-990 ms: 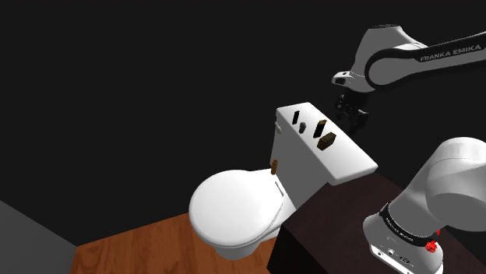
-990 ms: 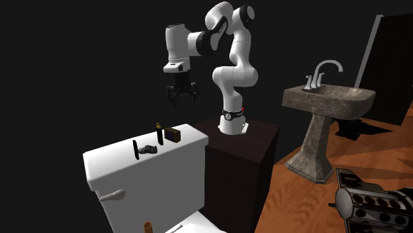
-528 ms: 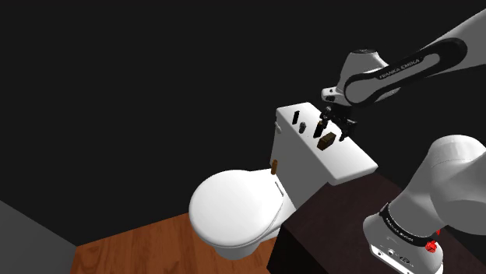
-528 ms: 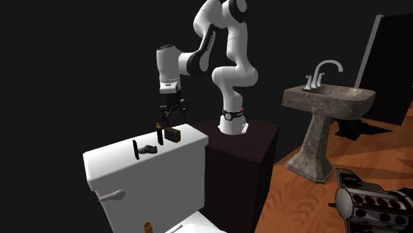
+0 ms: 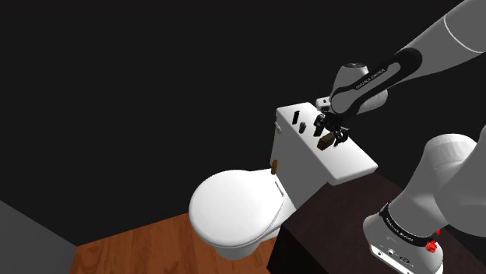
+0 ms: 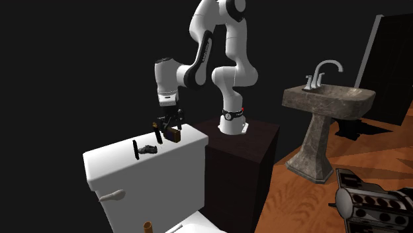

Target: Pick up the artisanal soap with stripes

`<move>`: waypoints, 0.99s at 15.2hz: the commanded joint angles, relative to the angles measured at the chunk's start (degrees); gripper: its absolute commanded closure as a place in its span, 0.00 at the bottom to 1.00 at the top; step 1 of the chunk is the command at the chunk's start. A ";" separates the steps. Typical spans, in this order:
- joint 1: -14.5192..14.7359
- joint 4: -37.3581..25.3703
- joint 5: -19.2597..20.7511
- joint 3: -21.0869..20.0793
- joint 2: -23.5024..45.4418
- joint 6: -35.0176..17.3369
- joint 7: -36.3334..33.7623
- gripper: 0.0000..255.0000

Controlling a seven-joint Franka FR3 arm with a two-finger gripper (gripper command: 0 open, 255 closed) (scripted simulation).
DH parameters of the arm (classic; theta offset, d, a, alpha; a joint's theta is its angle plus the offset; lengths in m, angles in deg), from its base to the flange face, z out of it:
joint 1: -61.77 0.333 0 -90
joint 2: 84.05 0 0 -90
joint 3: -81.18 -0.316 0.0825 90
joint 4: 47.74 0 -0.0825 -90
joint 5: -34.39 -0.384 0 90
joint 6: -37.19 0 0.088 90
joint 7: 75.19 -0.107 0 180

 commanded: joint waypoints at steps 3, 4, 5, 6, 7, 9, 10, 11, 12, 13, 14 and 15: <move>0.92 0.26 -2.91 0.72 2.41 -2.08 2.30 1.00; 0.94 0.25 -2.99 0.74 2.46 -2.11 2.37 1.00; 0.94 0.21 -3.00 0.74 2.46 -2.08 2.39 1.00; 0.92 0.23 -2.95 0.74 2.43 -2.07 2.36 1.00; 0.92 0.24 -2.94 0.75 2.43 -2.08 2.36 1.00; 0.92 0.23 -2.96 0.75 2.43 -2.07 2.37 1.00; 0.93 0.24 -2.97 0.74 2.45 -2.09 2.37 1.00; 0.93 0.24 -2.97 0.74 2.44 -2.08 2.36 1.00; 0.94 0.25 -2.86 0.67 2.35 -2.01 2.17 1.00; 0.45 0.14 -1.08 0.45 1.01 -0.92 0.90 1.00; -0.06 0.02 0.49 0.17 -0.28 0.18 -0.24 1.00; -0.57 -0.11 1.87 -0.17 -1.53 1.30 -1.24 1.00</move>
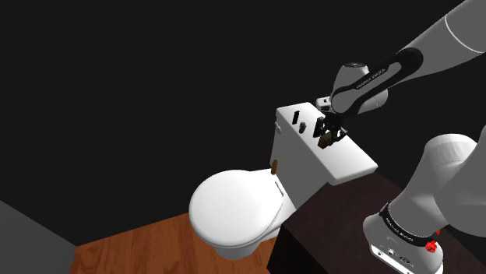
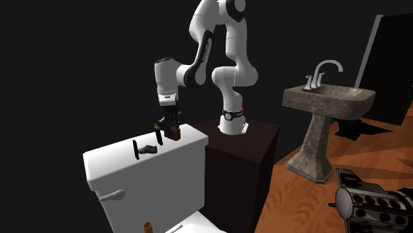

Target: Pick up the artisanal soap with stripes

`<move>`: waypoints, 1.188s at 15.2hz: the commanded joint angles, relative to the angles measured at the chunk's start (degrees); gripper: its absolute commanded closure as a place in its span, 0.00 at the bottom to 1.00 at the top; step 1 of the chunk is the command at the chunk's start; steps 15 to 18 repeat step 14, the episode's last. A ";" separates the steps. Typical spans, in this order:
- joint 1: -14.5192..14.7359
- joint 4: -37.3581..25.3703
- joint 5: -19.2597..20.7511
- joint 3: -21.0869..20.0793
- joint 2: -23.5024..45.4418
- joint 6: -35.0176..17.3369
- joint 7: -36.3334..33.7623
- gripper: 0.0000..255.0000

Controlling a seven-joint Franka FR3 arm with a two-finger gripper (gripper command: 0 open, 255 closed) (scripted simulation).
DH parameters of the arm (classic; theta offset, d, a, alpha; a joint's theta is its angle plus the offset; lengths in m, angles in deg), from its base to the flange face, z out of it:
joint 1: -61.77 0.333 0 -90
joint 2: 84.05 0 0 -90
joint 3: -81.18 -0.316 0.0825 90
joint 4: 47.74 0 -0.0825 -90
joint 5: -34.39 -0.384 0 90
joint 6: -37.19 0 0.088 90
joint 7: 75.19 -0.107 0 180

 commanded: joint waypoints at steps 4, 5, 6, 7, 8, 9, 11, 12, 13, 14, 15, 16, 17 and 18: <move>-2.48 -0.78 5.54 -2.03 -5.78 5.57 -4.11 1.00; -2.91 -0.99 6.26 -2.48 -6.82 6.69 -4.67 1.00; -3.33 -1.20 6.88 -2.94 -7.82 7.80 -5.16 1.00; -3.72 -1.43 7.43 -3.39 -8.78 8.90 -5.60 1.00; -4.07 -1.68 7.91 -3.83 -9.72 9.99 -6.00 1.00; -4.41 -1.93 8.33 -4.27 -10.62 11.08 -6.35 1.00; -5.00 -2.48 9.01 -5.12 -12.34 13.22 -6.97 1.00; -5.27 -2.77 9.28 -5.55 -13.16 14.28 -7.23 1.00; -5.32 -2.81 9.31 -5.62 -13.27 14.44 -7.26 1.00; -5.32 -2.81 9.31 -5.63 -13.28 14.44 -7.27 1.00; -5.32 -2.81 9.31 -5.63 -13.28 14.44 -7.27 1.00; -5.32 -2.81 9.31 -5.63 -13.28 14.44 -7.27 1.00; -5.32 -2.81 9.31 -5.63 -13.28 14.44 -7.27 1.00; -5.32 -2.81 9.31 -5.63 -13.28 14.44 -7.27 1.00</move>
